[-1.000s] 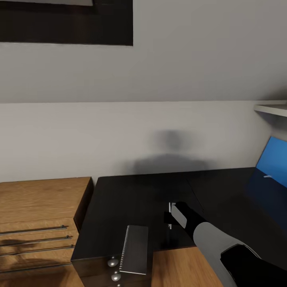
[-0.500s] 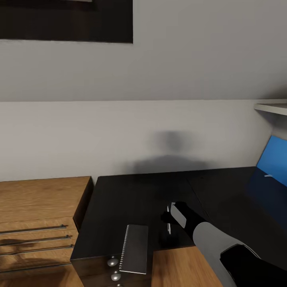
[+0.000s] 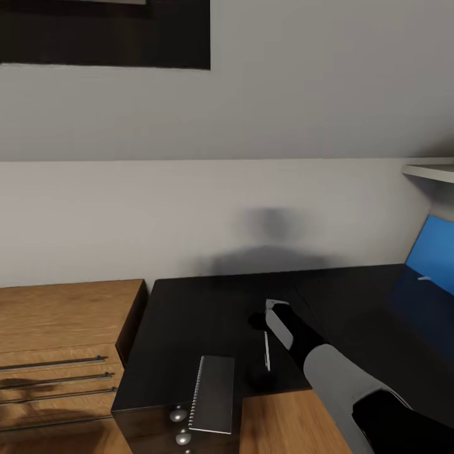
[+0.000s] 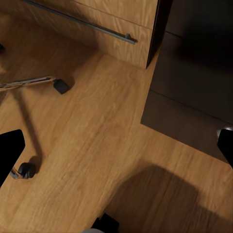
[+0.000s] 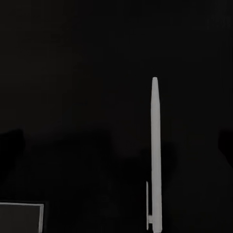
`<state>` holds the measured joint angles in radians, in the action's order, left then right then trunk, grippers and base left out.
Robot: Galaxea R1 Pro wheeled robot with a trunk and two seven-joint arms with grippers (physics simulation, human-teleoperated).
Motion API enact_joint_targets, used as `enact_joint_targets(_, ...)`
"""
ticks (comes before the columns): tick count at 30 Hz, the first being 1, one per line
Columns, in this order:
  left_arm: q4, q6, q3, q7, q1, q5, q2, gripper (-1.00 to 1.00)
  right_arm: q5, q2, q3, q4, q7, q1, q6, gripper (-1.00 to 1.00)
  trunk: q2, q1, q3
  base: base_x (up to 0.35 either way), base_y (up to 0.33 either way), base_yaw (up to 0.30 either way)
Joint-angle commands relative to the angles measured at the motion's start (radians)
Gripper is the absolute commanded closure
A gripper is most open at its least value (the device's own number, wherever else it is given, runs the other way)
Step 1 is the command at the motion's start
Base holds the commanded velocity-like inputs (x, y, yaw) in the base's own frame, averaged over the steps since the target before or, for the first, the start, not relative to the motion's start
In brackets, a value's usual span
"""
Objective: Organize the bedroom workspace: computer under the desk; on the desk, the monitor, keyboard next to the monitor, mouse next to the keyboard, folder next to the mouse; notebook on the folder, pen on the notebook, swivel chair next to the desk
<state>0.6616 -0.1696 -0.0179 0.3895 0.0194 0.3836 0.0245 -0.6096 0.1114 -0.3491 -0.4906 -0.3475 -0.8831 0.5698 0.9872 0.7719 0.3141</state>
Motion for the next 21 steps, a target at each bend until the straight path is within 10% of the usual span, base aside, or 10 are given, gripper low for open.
enact_joint_targets(1, 0.0, -0.005, -0.002, 0.002, 0.001, 0.009, 0.0, -1.0, -0.011, -0.001, -0.007, -0.016, -0.018, 0.0, 0.002, -1.0, 0.001, 0.0, 0.0, 0.0, 0.0, 0.0)
enact_joint_targets(12, -0.002, -0.005, -0.001, 0.003, 0.001, 0.009, -0.001, -1.0, -0.007, -0.003, -0.016, -0.354, -0.169, 0.126, 0.009, -1.0, 0.001, 0.0, -0.006, 0.0, 0.0, 0.0)
enact_joint_targets(21, -0.003, -0.005, 0.0, 0.003, 0.001, 0.009, -0.001, -1.0, -0.011, 0.0, -0.019, -0.442, -0.254, 0.162, 0.01, -1.0, 0.001, 0.0, -0.006, 0.0, 0.0, 0.0)
